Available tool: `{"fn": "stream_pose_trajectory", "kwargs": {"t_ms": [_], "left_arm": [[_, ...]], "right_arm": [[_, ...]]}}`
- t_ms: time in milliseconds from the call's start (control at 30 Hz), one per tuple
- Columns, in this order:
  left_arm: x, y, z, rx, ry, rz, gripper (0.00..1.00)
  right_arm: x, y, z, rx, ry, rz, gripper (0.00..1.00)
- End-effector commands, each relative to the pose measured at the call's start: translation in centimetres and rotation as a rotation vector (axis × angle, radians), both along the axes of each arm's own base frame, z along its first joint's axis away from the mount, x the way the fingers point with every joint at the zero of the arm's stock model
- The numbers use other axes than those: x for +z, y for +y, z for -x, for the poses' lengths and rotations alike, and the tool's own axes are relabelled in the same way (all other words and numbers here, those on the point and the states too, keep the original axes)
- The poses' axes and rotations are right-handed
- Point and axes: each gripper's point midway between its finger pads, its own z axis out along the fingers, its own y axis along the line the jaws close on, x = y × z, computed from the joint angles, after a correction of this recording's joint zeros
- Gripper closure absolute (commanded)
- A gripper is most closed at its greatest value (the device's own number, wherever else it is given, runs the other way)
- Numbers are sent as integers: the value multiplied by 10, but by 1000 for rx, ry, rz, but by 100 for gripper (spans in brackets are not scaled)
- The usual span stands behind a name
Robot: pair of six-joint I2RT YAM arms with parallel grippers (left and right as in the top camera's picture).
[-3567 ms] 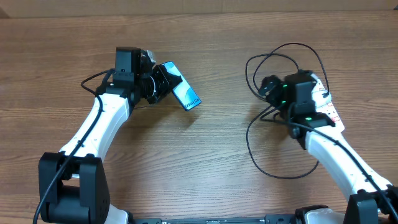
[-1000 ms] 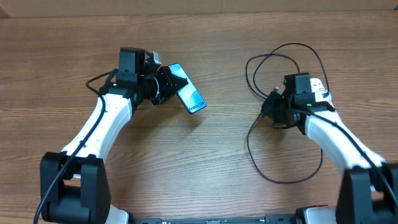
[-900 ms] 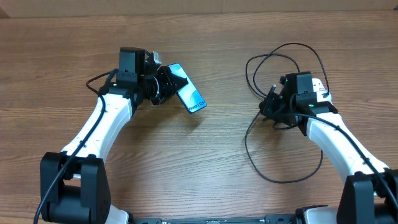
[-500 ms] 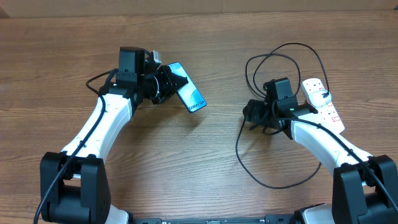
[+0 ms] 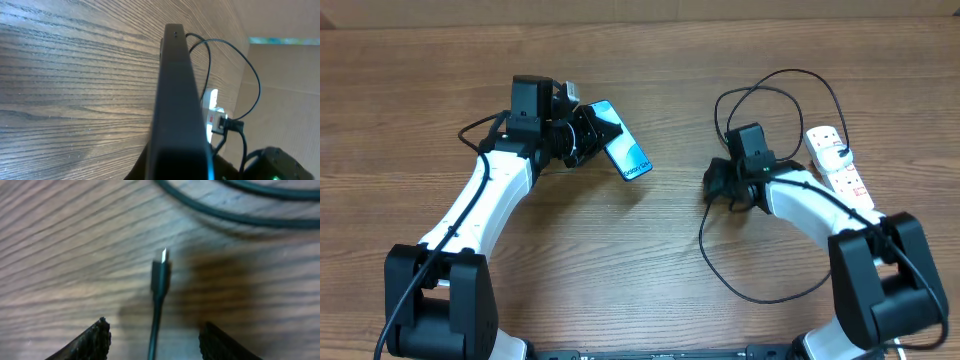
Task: Plug charger to phone and switch on socket
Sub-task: 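Lift the cable plug with the right gripper toward the phone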
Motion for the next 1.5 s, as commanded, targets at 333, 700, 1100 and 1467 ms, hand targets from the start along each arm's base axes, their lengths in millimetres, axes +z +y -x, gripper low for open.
{"fn": "stream_pose_trajectory", "kwargs": {"t_ms": [333,700,1100,1467], "left_arm": [[6,-9,4,-31,-1,38,96],[7,-10,5,-37,1,46,96],[63,-7,-11,-192,-265,226,96],[110,25,-25,-220,-460,326,96]], "right_arm": [[-43,9,33,52,185,92,68],[-63,10,52,3,296,117,96],[91,73,32,447,142,-360,96],[181,111,108,830,21,-580,96]]}}
